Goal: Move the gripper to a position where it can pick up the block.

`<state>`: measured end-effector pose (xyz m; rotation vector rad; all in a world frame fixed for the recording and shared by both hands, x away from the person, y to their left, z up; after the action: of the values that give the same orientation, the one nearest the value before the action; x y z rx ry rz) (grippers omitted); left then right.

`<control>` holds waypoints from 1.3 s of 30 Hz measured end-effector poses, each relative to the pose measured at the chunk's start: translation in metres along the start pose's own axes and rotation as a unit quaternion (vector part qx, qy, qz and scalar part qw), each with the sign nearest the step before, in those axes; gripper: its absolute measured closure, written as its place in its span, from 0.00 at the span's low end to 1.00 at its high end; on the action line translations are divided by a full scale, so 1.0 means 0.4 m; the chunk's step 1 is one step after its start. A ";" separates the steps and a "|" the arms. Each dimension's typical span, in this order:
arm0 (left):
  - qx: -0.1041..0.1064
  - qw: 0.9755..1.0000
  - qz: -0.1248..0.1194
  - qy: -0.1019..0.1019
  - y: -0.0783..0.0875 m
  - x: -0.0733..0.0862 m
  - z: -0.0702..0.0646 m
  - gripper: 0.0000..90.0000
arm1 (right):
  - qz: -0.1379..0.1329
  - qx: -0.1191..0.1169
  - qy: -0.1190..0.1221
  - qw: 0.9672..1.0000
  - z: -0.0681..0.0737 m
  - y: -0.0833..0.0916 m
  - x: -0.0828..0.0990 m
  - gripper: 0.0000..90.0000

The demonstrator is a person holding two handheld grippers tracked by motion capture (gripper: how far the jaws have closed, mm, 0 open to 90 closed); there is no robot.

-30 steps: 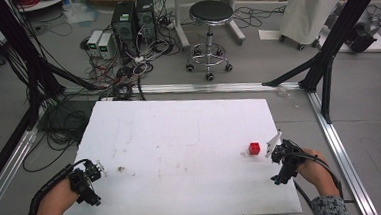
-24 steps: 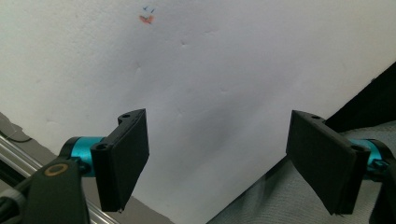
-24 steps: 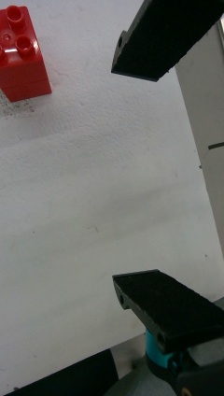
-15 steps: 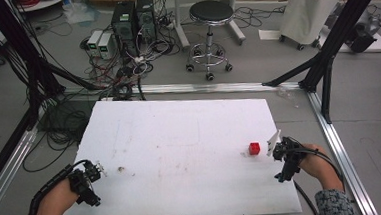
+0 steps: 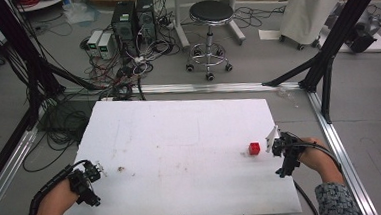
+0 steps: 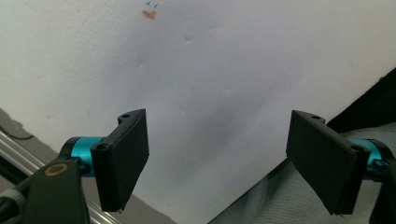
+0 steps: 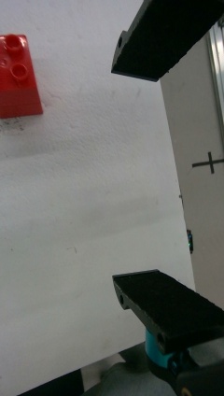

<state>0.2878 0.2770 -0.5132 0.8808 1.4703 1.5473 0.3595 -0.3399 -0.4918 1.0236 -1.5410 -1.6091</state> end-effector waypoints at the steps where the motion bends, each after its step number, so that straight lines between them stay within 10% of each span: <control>1: -0.001 1.000 0.002 0.001 0.001 0.001 0.001 0.24 | -0.005 -0.001 0.006 1.000 -0.002 0.002 -0.007 0.01; 4: 0.000 1.000 0.001 0.001 0.002 0.002 0.000 0.24 | -0.032 -0.008 0.015 0.999 -0.011 0.005 -0.027 0.01; 11: 0.001 1.000 -0.002 0.008 -0.001 0.010 0.000 0.24 | 0.009 0.000 0.044 0.999 -0.041 -0.013 -0.070 0.01; 39: -0.001 1.000 -0.001 0.017 -0.001 0.019 0.001 0.24 | 0.013 -0.015 0.097 0.995 -0.102 -0.079 -0.167 0.01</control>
<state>0.2851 0.2841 -0.5138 0.8553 1.4924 1.5703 0.4280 -0.2976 -0.5172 1.1053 -1.3910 -1.4649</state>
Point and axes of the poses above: each handheld gripper's, and its own axes: y roughly backward along the jaws, x roughly out of its underside, z roughly to its left, the point moved 3 cm from there along -y, roughly forward along the jaws, and after that the axes turned 15 degrees about -y, right-handed, at the moved point
